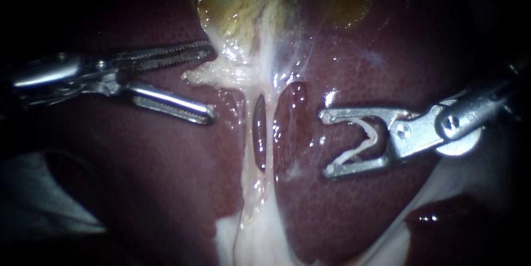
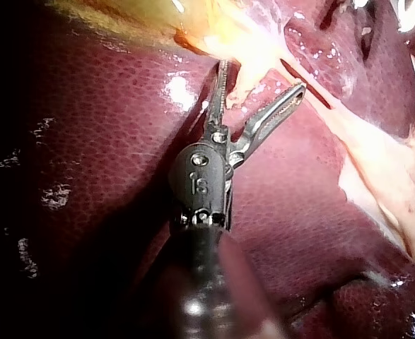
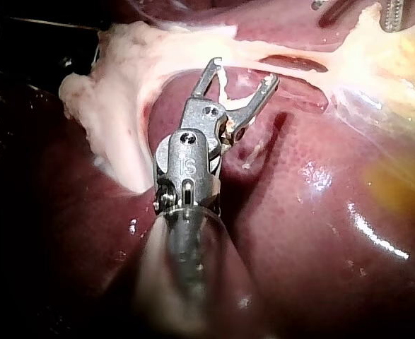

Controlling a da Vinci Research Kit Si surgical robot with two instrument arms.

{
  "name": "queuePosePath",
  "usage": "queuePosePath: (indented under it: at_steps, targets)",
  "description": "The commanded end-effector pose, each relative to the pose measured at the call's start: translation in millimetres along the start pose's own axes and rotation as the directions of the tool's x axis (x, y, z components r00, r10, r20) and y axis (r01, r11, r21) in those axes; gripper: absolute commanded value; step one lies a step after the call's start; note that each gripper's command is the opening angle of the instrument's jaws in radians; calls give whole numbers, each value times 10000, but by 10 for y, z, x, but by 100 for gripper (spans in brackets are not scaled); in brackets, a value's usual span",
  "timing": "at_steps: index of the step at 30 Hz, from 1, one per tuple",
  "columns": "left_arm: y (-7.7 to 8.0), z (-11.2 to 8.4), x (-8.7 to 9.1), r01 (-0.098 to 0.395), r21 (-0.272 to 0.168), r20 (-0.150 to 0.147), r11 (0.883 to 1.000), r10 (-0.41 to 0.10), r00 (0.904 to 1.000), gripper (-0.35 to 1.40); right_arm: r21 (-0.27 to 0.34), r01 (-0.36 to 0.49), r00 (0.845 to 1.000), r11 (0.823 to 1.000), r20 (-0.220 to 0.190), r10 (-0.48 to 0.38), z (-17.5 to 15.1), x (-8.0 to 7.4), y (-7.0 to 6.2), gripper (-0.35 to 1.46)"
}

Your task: Grabbing gallbladder

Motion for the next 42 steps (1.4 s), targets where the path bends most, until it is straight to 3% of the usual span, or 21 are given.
queuePosePath:
  at_steps: [1, 6, 13, 19, 23, 34, 42]
  targets:
    - [0, 0, -2, 61, 1, 85, 10000, -61, 9999, 54, 3, 2, 10000, 10000, 0, -2, 0, 0, 0, 50]
    - [0, -1, -6, 205, 11, 217, 9998, -205, 9996, 32, 3, 2, 10000, 10000, 0, -2, 0, 0, 0, 50]
    - [-1, -7, -5, 372, 8, 324, 9993, -372, 9988, -15, 4, 3, 10000, 10000, 0, -3, 0, 0, 0, 50]
    - [1, -15, 4, 426, -43, 346, 9991, -424, 9985, -30, 3, 3, 10000, 10000, 0, -3, 0, 0, 0, 50]
    - [7, -22, 13, 476, -36, 349, 9989, -475, 9983, -35, 4, 3, 10000, 10000, -1, -3, 0, 0, 0, 50]
    - [29, -63, 53, 1358, -70, 456, 9907, -1353, 9898, -35, 3, 3, 10000, 10000, 0, -3, 0, 0, 0, 50]
    - [18, -100, 82, 1530, 105, 429, 9882, -1533, 9872, -35, 3, 3, 10000, 10000, 0, -3, 0, 0, 0, 50]
